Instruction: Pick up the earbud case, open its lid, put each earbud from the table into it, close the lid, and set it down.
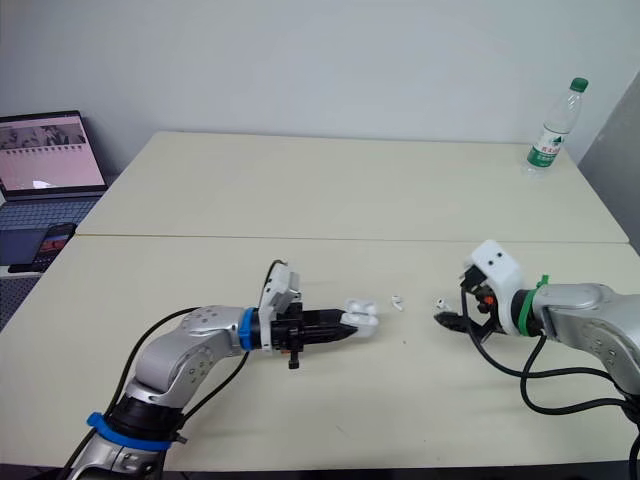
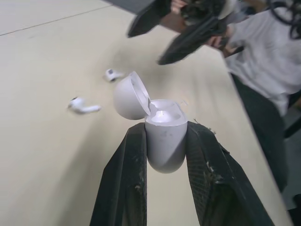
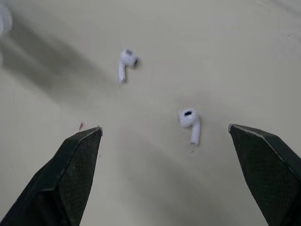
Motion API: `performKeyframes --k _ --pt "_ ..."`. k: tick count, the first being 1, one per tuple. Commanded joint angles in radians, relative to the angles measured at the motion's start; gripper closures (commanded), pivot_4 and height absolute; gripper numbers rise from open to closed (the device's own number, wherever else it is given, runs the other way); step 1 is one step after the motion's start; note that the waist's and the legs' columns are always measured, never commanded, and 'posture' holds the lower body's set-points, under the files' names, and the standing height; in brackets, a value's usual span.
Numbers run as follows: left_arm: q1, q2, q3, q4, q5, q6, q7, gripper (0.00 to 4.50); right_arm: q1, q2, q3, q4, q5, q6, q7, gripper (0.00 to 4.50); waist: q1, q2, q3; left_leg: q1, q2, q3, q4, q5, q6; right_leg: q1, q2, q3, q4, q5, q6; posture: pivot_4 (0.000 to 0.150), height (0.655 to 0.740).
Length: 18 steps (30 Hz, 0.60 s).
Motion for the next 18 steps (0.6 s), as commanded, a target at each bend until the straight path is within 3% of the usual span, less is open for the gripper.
performKeyframes --k 1,11,18 --pt "0.005 0.004 0.061 0.000 0.005 -0.061 0.019 3.72 -0.102 0.023 0.072 -0.010 -0.060 0.065 0.006 0.00 -0.001 0.000 0.000 0.000 0.000 0.000 0.000 0.000 0.000 0.000 0.000 0.000 0.000 0.000 0.000 0.150 0.7362" --pt "0.037 0.033 0.125 0.040 0.010 -0.119 0.013 3.72 -0.297 0.204 0.217 0.050 -0.189 0.106 0.029 0.00 0.000 0.000 0.000 -0.006 0.000 0.001 0.000 0.000 0.000 -0.007 -0.001 0.000 0.001 0.003 -0.005 0.150 0.7362" --pt "0.039 0.031 0.135 0.061 0.006 -0.145 0.007 3.72 -0.362 0.368 0.271 0.229 -0.298 0.143 -0.018 0.00 0.000 0.000 0.000 -0.007 0.000 0.001 0.001 0.000 0.000 -0.007 -0.001 0.000 0.002 0.003 -0.006 0.150 0.7362"
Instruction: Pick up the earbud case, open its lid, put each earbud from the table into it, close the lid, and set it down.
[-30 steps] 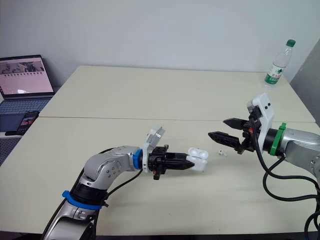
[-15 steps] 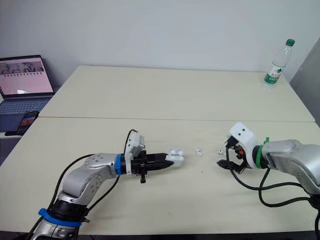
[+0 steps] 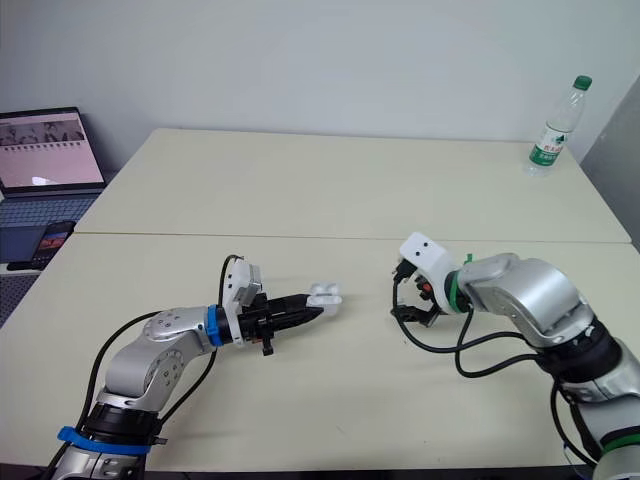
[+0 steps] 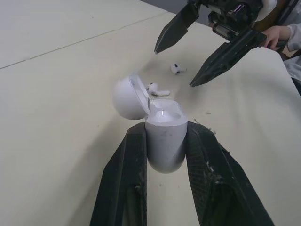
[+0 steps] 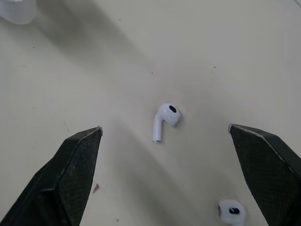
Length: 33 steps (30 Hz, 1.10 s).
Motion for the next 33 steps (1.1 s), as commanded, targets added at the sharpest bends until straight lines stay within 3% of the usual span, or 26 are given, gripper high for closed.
performKeyframes --k 1,8,10,12,21,28,33 --pt "-0.004 0.002 0.029 -0.023 -0.016 -0.026 -0.010 3.72 -0.026 0.038 -0.004 0.052 -0.057 0.010 -0.027 0.00 0.000 0.000 0.000 0.000 0.000 0.000 0.000 0.000 0.000 0.000 0.000 0.000 0.000 0.000 0.000 0.150 0.7362" --pt "0.001 0.007 0.031 -0.019 -0.025 -0.018 -0.022 3.72 -0.005 0.112 -0.001 0.066 -0.119 0.016 -0.055 0.00 0.000 0.000 0.000 -0.001 0.000 -0.001 0.000 0.000 0.000 -0.001 0.000 -0.001 0.000 0.000 0.000 0.150 0.7362" --pt "0.000 0.004 0.031 -0.014 -0.020 -0.023 -0.023 3.72 0.003 0.133 0.002 0.051 -0.130 0.021 -0.063 0.34 0.000 0.000 0.000 -0.001 0.000 -0.001 0.000 0.000 0.000 -0.001 0.000 -0.001 0.001 0.000 0.000 0.150 0.7362" --pt "0.000 0.001 0.031 -0.014 -0.019 -0.024 -0.023 3.72 0.009 0.138 0.015 0.036 -0.146 0.019 -0.065 0.88 0.000 0.000 0.000 -0.001 0.000 -0.001 0.000 0.000 0.000 -0.001 0.000 -0.001 0.001 0.000 0.000 0.150 0.7362" --pt "-0.002 -0.004 0.023 -0.005 -0.013 -0.032 -0.029 3.72 0.022 0.099 0.054 -0.035 -0.168 0.035 -0.025 4.05 0.000 0.000 0.000 -0.001 0.000 -0.001 0.000 0.000 0.000 -0.001 0.000 -0.001 0.001 0.000 0.000 0.150 0.7362" --pt "-0.004 -0.017 0.013 -0.002 -0.008 -0.036 -0.032 3.72 0.004 0.044 0.042 -0.107 -0.173 -0.045 0.040 4.06 0.000 0.000 0.000 -0.001 0.000 -0.001 0.001 0.000 0.000 -0.001 0.000 -0.001 0.001 0.000 0.000 0.150 0.7362" --pt "-0.005 -0.022 0.002 -0.022 -0.012 -0.031 -0.040 3.72 0.189 -0.280 -0.068 -0.294 -0.115 -0.357 0.384 4.06 0.011 0.000 0.000 -0.003 -0.003 -0.006 0.001 0.000 0.000 0.000 0.000 -0.006 -0.001 0.000 0.000 0.150 0.7362"
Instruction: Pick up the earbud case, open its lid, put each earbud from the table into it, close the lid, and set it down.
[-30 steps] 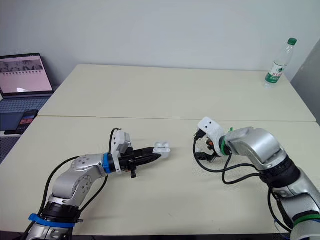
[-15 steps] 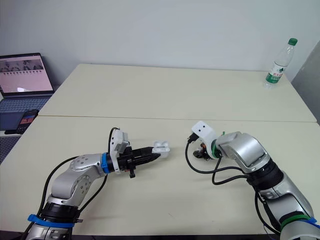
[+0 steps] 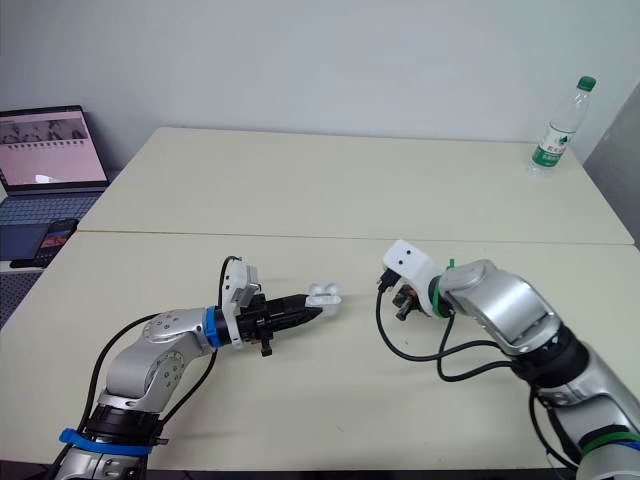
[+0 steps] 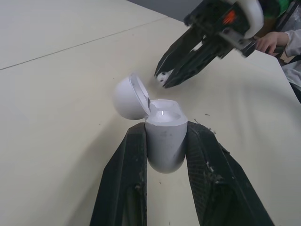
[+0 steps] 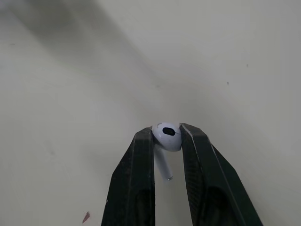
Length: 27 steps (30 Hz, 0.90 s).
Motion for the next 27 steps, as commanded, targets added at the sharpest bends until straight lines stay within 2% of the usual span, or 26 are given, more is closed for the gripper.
performKeyframes --k 1,5,8,14,19,22,27 --pt "-0.007 -0.003 -0.005 -0.041 -0.011 -0.015 -0.017 3.72 0.139 -0.197 -0.108 -0.101 0.018 -0.282 0.249 4.06 0.004 0.000 0.000 -0.001 -0.001 -0.001 0.000 0.000 0.000 0.000 0.000 -0.001 -0.001 0.000 0.000 0.150 0.7362" --pt "-0.004 -0.012 -0.031 -0.079 -0.013 -0.006 -0.019 3.72 0.387 -0.423 -0.186 0.040 -0.088 -0.730 0.479 4.06 -0.003 -0.001 0.000 -0.003 -0.001 -0.002 0.004 0.000 0.000 0.000 -0.002 -0.002 -0.001 0.000 0.000 0.150 0.7362" --pt "-0.006 -0.015 -0.042 -0.090 -0.013 -0.003 -0.021 3.72 0.460 -0.467 -0.210 0.156 -0.158 -0.933 0.542 4.06 -0.008 -0.001 0.001 -0.001 0.000 0.000 0.005 0.000 0.000 0.001 -0.001 -0.001 0.000 0.000 0.001 0.150 0.7362" --pt "-0.020 -0.027 -0.062 -0.102 -0.010 0.003 -0.014 3.72 0.470 -0.408 -0.217 0.416 -0.238 -1.210 0.604 4.06 -0.011 -0.001 0.002 0.015 0.005 0.007 0.005 0.000 0.001 0.011 0.003 0.003 0.003 -0.001 0.004 0.150 0.7362" --pt "-0.018 -0.026 -0.068 -0.114 -0.012 0.011 -0.014 3.72 0.446 -0.344 -0.215 0.545 -0.283 -1.371 0.644 4.06 -0.009 -0.001 0.002 0.016 0.005 0.009 0.005 0.000 0.001 0.012 0.006 0.005 0.003 -0.001 0.004 0.150 0.7362" --pt "-0.018 -0.023 -0.065 -0.113 -0.013 0.011 -0.017 3.72 0.445 -0.333 -0.221 0.573 -0.296 -1.400 0.661 4.06 -0.006 -0.001 0.002 0.015 0.004 0.009 0.005 0.000 0.001 0.012 0.005 0.006 0.003 0.001 0.000 0.150 0.7362" --pt "-0.017 -0.017 -0.070 -0.094 -0.004 0.001 -0.032 3.72 0.471 -0.361 -0.239 0.522 -0.324 -1.315 0.653 2.37 -0.006 0.000 0.002 0.015 0.004 0.008 0.005 0.000 0.001 0.012 0.004 0.006 0.003 0.001 0.000 0.150 0.7362"
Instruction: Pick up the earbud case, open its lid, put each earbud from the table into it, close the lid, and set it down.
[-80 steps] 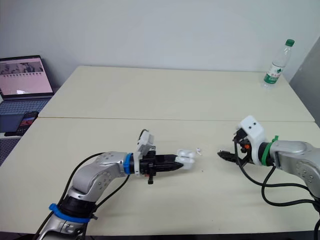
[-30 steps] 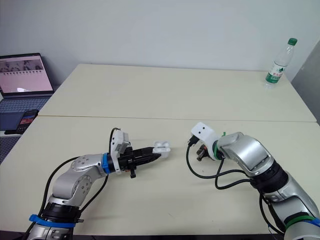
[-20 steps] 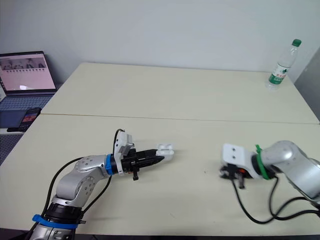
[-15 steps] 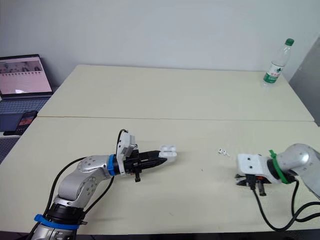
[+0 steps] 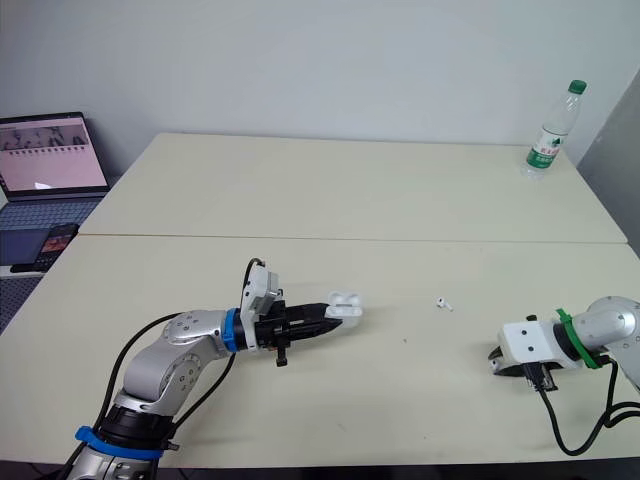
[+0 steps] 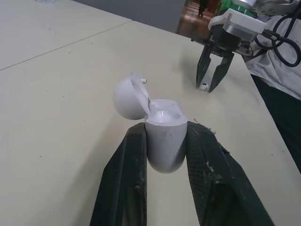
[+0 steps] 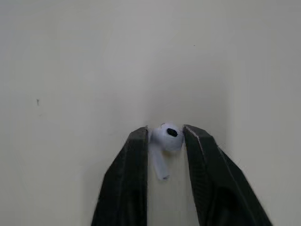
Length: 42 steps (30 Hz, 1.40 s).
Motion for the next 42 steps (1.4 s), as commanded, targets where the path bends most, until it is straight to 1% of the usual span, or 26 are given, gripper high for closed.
performKeyframes --k 1,3,5,6,9,13,16,19,23,29,36,37,39,42 --pt "-0.009 0.011 -0.002 -0.020 -0.003 -0.014 -0.022 3.72 0.020 -0.034 -0.046 -0.090 -0.009 0.093 -0.005 2.07 0.000 0.000 0.000 0.000 0.000 0.000 0.000 0.000 0.000 0.000 0.000 0.000 0.000 0.000 0.000 0.150 0.7362" --pt "-0.005 0.015 -0.008 -0.013 0.002 -0.022 -0.034 3.72 0.038 -0.052 -0.070 -0.201 0.010 0.232 -0.018 1.35 0.000 0.000 0.000 0.000 0.000 -0.001 0.000 0.000 0.000 0.000 0.000 0.000 0.000 0.000 0.000 0.150 0.7362" --pt "-0.005 0.017 -0.011 -0.003 0.007 -0.031 -0.043 3.72 0.046 -0.072 -0.084 -0.299 0.003 0.359 -0.032 1.35 -0.001 0.001 0.000 0.000 0.001 -0.001 0.000 0.000 0.000 0.000 0.000 0.000 0.000 0.000 0.000 0.150 0.7362" --pt "-0.007 0.016 -0.012 0.002 0.008 -0.034 -0.045 3.72 0.044 -0.083 -0.085 -0.358 -0.010 0.452 -0.044 1.35 -0.001 0.001 0.000 0.000 0.001 -0.001 0.000 0.000 0.000 0.000 -0.001 0.000 0.001 0.000 0.000 0.150 0.7362" --pt "-0.016 0.010 -0.017 0.019 0.014 -0.043 -0.052 3.72 0.030 -0.114 -0.057 -0.497 -0.042 0.675 -0.056 1.35 0.000 0.001 0.000 0.000 0.001 -0.002 0.000 0.000 0.000 0.000 -0.001 0.000 0.001 0.000 0.000 0.150 0.7362" --pt "-0.027 0.007 -0.022 0.038 0.018 -0.054 -0.062 3.72 0.010 -0.148 0.031 -0.596 -0.112 0.858 -0.038 1.35 0.001 0.001 0.000 -0.001 0.001 -0.002 0.000 0.000 0.000 0.000 -0.002 -0.001 0.000 0.000 0.000 0.150 0.7362" --pt "-0.033 0.006 -0.021 0.051 0.021 -0.060 -0.066 3.72 -0.034 -0.121 0.096 -0.617 -0.169 0.952 -0.058 1.35 0.000 0.001 0.000 -0.002 0.000 -0.001 0.000 0.000 0.000 -0.002 -0.003 -0.001 0.000 0.000 0.000 0.150 0.7362" --pt "-0.029 0.008 -0.019 0.043 0.021 -0.058 -0.064 3.72 -0.099 -0.083 0.147 -0.604 -0.212 1.033 -0.075 1.35 -0.002 0.001 0.000 -0.002 0.000 0.000 0.000 0.000 0.000 -0.002 -0.003 -0.001 0.000 0.000 0.000 0.150 0.7362" --pt "-0.025 0.008 -0.018 0.016 0.016 -0.040 -0.051 3.72 -0.162 -0.056 0.196 -0.579 -0.237 1.081 -0.068 1.35 0.000 0.001 0.000 -0.003 0.000 -0.001 0.000 0.000 0.000 -0.003 -0.002 -0.001 0.000 0.000 0.000 0.150 0.7362" --pt "-0.025 0.015 -0.010 -0.037 -0.001 0.006 -0.023 3.72 -0.202 -0.046 0.234 -0.574 -0.233 1.127 -0.044 1.35 0.000 0.001 0.000 -0.005 0.000 0.000 0.000 0.000 0.000 -0.005 -0.003 -0.002 0.000 0.000 0.000 0.150 0.7362" --pt "-0.033 0.017 -0.003 -0.067 -0.010 0.041 -0.003 3.72 -0.211 -0.054 0.251 -0.555 -0.237 1.122 -0.028 1.35 0.000 0.001 0.000 -0.005 0.000 0.000 0.000 0.000 0.000 -0.005 -0.002 -0.002 0.000 0.000 0.000 0.150 0.7362" --pt "-0.033 0.016 -0.003 -0.067 -0.011 0.042 -0.001 3.72 -0.212 -0.054 0.251 -0.550 -0.238 1.118 -0.028 1.50 0.000 0.001 0.000 -0.005 0.000 0.000 0.000 0.000 0.000 -0.005 -0.002 -0.002 0.000 0.000 0.000 0.150 0.7362" --pt "-0.034 0.016 -0.003 -0.066 -0.012 0.041 0.001 3.72 -0.215 -0.052 0.250 -0.545 -0.236 1.118 -0.027 1.96 0.000 0.001 0.000 -0.005 0.000 0.000 0.000 0.000 0.000 -0.005 -0.002 -0.002 0.000 0.000 0.000 0.150 0.7362" --pt "-0.033 0.017 -0.005 -0.062 -0.012 0.037 0.001 3.72 -0.216 -0.051 0.247 -0.546 -0.233 1.119 -0.026 3.07 0.000 0.001 0.000 -0.005 0.000 0.000 0.000 0.000 0.000 -0.005 -0.002 -0.002 0.000 0.000 0.000 0.150 0.7362"
